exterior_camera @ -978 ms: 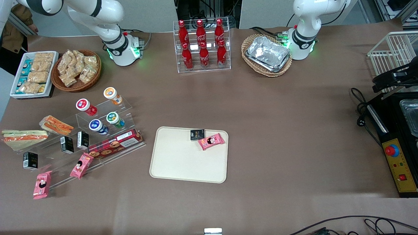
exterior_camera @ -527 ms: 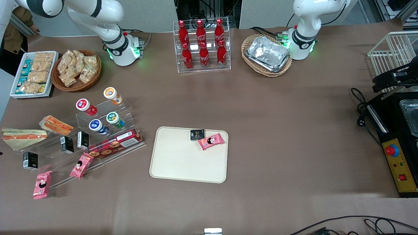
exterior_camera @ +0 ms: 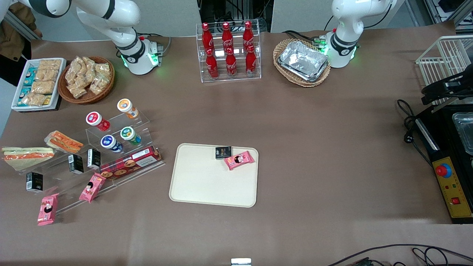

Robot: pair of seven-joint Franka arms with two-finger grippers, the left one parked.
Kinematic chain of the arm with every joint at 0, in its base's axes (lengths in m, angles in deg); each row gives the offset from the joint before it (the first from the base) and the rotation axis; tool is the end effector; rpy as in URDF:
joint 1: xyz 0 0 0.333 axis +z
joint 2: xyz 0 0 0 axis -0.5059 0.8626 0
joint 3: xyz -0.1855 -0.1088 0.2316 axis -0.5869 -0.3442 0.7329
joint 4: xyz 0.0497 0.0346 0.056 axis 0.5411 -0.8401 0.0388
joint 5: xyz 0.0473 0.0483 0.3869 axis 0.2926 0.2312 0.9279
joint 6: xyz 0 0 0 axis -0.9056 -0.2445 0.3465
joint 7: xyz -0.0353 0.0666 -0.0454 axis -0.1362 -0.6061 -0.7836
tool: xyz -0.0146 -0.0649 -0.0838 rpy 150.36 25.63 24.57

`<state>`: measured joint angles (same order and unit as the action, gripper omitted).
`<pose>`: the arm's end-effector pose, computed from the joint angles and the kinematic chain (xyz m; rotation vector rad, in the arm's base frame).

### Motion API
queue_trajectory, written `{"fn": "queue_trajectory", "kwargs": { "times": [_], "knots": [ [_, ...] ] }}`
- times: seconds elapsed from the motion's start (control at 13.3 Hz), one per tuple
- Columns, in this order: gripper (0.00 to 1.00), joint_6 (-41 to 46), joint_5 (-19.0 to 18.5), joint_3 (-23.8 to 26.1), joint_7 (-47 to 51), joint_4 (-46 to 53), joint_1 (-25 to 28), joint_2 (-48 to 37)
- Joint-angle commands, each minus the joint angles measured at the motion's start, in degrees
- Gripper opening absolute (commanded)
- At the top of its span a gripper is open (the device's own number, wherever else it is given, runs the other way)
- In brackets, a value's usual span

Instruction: Place sandwich on tray

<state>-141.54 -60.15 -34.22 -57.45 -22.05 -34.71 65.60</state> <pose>0.5942 -0.3378 0.4793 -2.7015 1.5520 -0.2926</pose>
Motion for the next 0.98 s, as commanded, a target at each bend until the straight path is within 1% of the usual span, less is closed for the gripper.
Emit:
{"fn": "queue_trajectory", "kwargs": {
  "times": [0.0, 0.15, 0.38, 0.9],
  "knots": [
    [1.0, 5.45, -0.58, -0.34, -0.19, 0.7, 0.36, -3.39],
    [1.0, 4.86, -0.49, -0.34, -0.01, -1.74, 0.45, -3.75],
    [1.0, -3.21, -0.49, -0.34, -0.36, -7.54, 0.63, -3.66],
    [1.0, -9.47, 0.12, -0.25, -0.36, -13.97, 0.54, -3.05]
  ]
}}
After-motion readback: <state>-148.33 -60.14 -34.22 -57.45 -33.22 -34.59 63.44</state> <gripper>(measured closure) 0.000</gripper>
